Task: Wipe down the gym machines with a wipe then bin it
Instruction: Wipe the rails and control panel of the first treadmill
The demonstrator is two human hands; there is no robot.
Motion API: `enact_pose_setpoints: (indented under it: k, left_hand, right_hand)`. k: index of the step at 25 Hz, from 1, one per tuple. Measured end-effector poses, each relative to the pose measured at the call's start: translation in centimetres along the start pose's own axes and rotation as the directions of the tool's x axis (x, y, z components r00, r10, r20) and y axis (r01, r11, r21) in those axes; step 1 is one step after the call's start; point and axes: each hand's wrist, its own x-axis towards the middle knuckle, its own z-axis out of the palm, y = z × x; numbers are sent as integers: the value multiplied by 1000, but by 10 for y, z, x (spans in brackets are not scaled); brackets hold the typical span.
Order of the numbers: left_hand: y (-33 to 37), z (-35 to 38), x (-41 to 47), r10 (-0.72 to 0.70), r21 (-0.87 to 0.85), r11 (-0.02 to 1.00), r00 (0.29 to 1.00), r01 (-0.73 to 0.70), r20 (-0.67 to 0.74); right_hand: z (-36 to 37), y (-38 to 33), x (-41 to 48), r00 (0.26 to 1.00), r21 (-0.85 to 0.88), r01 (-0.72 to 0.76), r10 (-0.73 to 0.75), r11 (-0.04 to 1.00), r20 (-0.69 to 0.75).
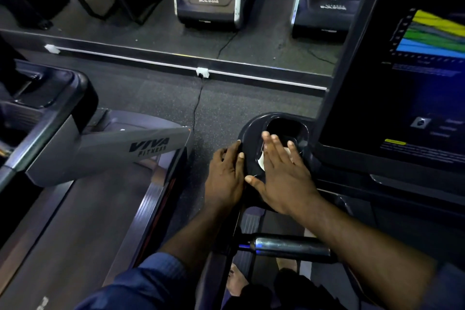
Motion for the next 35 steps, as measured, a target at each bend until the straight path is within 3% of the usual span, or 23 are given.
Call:
enact_pose_setpoints:
  k: [2, 5, 12, 17, 22, 25, 28, 31, 33, 35]
  left_hand:
    - [2, 0, -1, -14, 89, 996, 1000, 13, 13]
    - [8, -2, -3, 29, 159, 987, 999, -34, 31]
    - [12, -1, -6, 35, 272, 961, 998, -47, 46]
    - [11, 1, -3, 31, 270, 962, 998, -43, 50]
    - [12, -3, -4, 22, 248, 968, 998, -35, 55]
    - [14, -2, -3, 15, 249, 968, 998, -31, 67]
    - [14, -2, -4, 29, 258, 965, 999, -39, 43]
    - [14, -2, -4, 30, 248, 968, 999, -38, 34]
    - [12, -2, -4, 37, 237, 971, 999, -43, 31]
    - [10, -1, -4, 37, 232, 972, 999, -43, 31]
  right_hand:
    - [5, 2, -8, 997, 17, 9, -8, 1000, -83]
    - [17, -1, -33, 996, 72, 34, -28, 997, -85]
    - [-39, -1, -40, 988, -239, 30, 7, 971, 153]
    - [-35, 6, -1, 962, 115, 66, -94, 991, 255]
    - [-34, 23, 34, 952, 288, -101, 8, 952, 307]
    - [-38, 23, 36, 955, 285, -91, 2, 954, 297]
    - [-38, 21, 5, 966, 165, 30, -71, 986, 250]
    - [-40, 13, -35, 928, -145, 126, -65, 981, 367]
    - [-49, 8, -37, 905, -272, 72, 51, 959, 421]
    - [-57, 4, -20, 879, -260, -31, 150, 965, 452]
